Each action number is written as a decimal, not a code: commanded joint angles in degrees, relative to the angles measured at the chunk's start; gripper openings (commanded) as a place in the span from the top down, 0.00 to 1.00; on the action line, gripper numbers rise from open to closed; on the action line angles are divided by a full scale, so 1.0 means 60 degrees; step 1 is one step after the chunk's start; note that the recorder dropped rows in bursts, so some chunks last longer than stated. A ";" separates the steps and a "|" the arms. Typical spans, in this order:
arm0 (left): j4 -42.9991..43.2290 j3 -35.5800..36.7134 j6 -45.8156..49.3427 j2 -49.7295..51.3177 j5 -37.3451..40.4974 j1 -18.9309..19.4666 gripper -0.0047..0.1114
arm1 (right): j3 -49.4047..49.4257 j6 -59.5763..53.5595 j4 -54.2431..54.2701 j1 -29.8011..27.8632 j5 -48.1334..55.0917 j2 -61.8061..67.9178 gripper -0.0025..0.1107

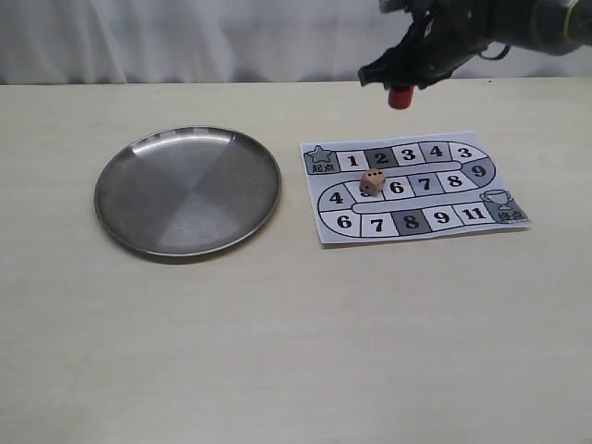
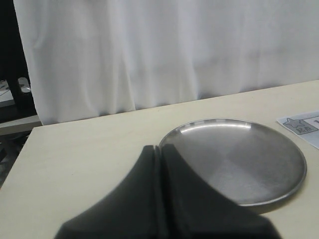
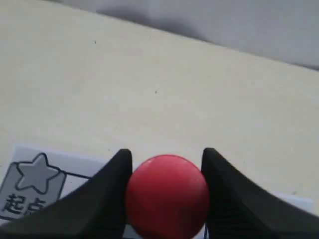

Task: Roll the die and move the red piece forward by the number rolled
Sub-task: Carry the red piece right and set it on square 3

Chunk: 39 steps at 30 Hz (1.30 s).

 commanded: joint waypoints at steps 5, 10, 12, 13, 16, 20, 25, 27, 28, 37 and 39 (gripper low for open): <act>-0.0036 0.0017 -0.0023 -0.0009 -0.0090 -0.0005 0.96 | 0.0077 0.0332 -0.0342 -0.0057 -0.0126 0.1557 0.94; -0.0036 0.0017 -0.0023 -0.0009 -0.0090 -0.0005 0.96 | 0.0077 0.0465 -0.0207 -0.0332 0.0005 0.1615 0.94; -0.0036 0.0017 -0.0023 -0.0009 -0.0090 -0.0005 0.96 | 0.0077 0.0556 -0.0190 -0.0385 0.0160 0.1615 0.94; -0.0036 0.0017 -0.0023 -0.0009 -0.0090 -0.0005 0.96 | 0.0082 0.0627 -0.0190 -0.0454 0.0214 0.1615 0.94; -0.0036 0.0017 -0.0023 -0.0009 -0.0090 -0.0005 0.96 | 0.0082 0.0859 -0.0190 -0.0491 0.0305 0.1615 0.94; -0.0036 0.0017 -0.0023 -0.0009 -0.0090 -0.0005 0.96 | 0.0082 0.0859 -0.0190 -0.0491 0.0376 0.1615 0.94; -0.0036 0.0017 -0.0023 -0.0009 -0.0090 -0.0005 0.96 | 0.0082 0.0897 -0.0190 -0.0491 0.0474 0.1615 0.87; -0.0036 0.0017 -0.0023 -0.0009 -0.0090 -0.0005 0.96 | 0.0082 0.0897 -0.0190 -0.0491 0.0516 0.1615 0.76; -0.0036 0.0017 -0.0023 -0.0009 -0.0090 -0.0005 0.96 | 0.0082 0.0897 -0.0190 -0.0471 0.0516 0.1615 0.68; -0.0036 0.0017 -0.0023 -0.0009 -0.0090 -0.0005 0.96 | -0.0581 0.0555 -0.0271 -0.0486 0.2119 -0.1010 0.45; -0.0036 0.0017 -0.0023 -0.0009 -0.0090 -0.0005 0.96 | -0.0581 0.0286 -0.0271 -0.0468 0.2574 -0.2176 0.69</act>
